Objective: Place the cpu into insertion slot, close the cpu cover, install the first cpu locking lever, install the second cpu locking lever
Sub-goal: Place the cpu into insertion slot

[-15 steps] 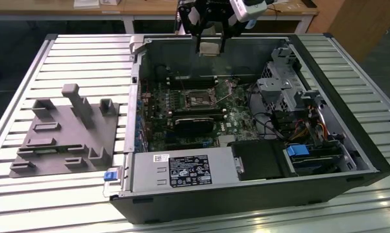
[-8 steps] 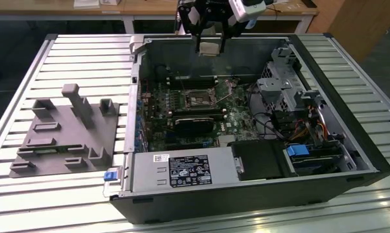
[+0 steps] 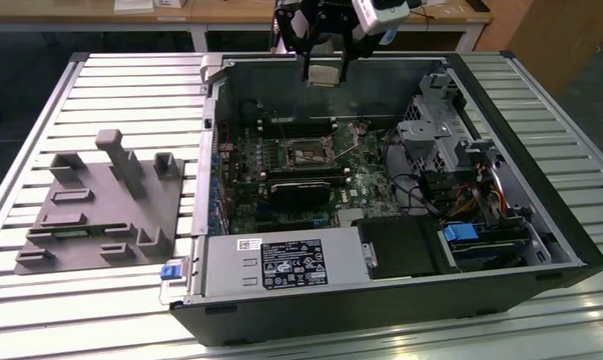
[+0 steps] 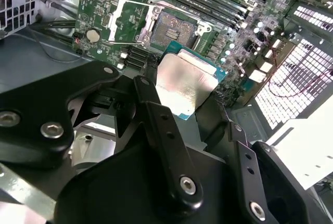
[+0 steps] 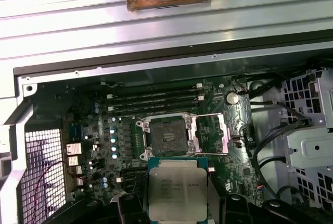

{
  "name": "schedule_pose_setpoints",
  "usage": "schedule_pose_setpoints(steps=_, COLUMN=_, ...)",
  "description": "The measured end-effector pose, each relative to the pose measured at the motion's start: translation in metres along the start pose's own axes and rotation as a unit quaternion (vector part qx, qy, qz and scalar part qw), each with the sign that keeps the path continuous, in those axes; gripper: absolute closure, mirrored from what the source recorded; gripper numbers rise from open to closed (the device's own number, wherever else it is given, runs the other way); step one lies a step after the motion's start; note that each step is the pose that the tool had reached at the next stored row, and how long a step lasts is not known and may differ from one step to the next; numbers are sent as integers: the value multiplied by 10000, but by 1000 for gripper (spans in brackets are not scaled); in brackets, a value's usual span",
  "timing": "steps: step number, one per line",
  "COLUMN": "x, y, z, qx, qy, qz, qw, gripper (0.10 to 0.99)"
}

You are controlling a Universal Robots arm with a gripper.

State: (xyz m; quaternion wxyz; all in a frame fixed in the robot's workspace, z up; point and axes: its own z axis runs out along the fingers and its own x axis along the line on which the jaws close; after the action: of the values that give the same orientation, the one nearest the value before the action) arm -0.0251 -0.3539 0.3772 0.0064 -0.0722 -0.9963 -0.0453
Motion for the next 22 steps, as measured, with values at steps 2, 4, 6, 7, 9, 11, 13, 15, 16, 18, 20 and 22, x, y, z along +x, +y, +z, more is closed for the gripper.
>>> schedule_pose_setpoints(steps=2, x=1, y=0, z=0, qx=-1, qy=-3, qz=30, qw=10000, gripper=545)
schedule_pose_setpoints(steps=4, x=1, y=0, z=1, qx=-1, qy=-5, qz=62, qw=10000, gripper=545)
schedule_pose_setpoints(steps=6, x=2, y=0, z=1, qx=-2, qy=-8, qz=92, qw=10000, gripper=545)
schedule_pose_setpoints(steps=7, x=2, y=0, z=1, qx=-2, qy=-10, qz=108, qw=9999, gripper=545)
schedule_pose_setpoints(steps=9, x=3, y=0, z=1, qx=-3, qy=-12, qz=139, qw=9999, gripper=545)
schedule_pose_setpoints(steps=11, x=3, y=-1, z=2, qx=-4, qy=-15, qz=170, qw=9999, gripper=545)
schedule_pose_setpoints(steps=13, x=3, y=-1, z=2, qx=-4, qy=-18, qz=201, qw=9998, gripper=545)
schedule_pose_setpoints(steps=15, x=3, y=-1, z=2, qx=-4, qy=-20, qz=228, qw=9997, gripper=545)
schedule_pose_setpoints(steps=16, x=4, y=-1, z=2, qx=-5, qy=-22, qz=243, qw=9997, gripper=545)
schedule_pose_setpoints(steps=18, x=4, y=-1, z=2, qx=-5, qy=-24, qz=270, qw=9996, gripper=545)
schedule_pose_setpoints(steps=20, x=4, y=-1, z=2, qx=-6, qy=-27, qz=297, qw=9996, gripper=545)
schedule_pose_setpoints(steps=22, x=4, y=-1, z=2, qx=-6, qy=-29, qz=326, qw=9995, gripper=545)
